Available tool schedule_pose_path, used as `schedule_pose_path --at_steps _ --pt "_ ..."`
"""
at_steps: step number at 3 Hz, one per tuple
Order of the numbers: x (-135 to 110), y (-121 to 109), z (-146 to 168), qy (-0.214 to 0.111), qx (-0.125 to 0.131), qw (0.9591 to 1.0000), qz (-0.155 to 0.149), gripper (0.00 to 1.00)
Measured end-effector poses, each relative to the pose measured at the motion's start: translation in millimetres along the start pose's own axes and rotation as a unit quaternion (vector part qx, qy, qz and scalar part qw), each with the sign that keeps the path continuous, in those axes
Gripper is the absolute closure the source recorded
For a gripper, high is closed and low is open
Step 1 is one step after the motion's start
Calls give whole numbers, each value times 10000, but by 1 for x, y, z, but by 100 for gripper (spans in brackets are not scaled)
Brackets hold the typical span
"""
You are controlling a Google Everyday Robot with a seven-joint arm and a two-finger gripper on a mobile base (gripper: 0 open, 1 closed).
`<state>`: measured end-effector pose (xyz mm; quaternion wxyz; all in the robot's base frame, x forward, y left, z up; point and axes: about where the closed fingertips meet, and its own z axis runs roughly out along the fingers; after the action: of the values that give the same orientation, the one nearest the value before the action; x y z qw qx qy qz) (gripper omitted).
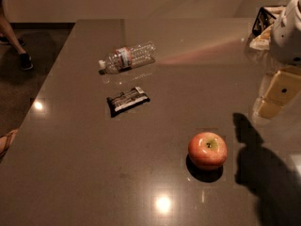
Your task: Move apple near rxbar chocolate
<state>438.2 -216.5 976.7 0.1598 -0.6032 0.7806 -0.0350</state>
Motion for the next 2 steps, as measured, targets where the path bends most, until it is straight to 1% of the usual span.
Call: schedule_pose_path --at_steps 1,2 --pt "0 0 0 -2 0 10000 -1 0" --pt "-5 4 2 -146 -111 9998 -43 0"
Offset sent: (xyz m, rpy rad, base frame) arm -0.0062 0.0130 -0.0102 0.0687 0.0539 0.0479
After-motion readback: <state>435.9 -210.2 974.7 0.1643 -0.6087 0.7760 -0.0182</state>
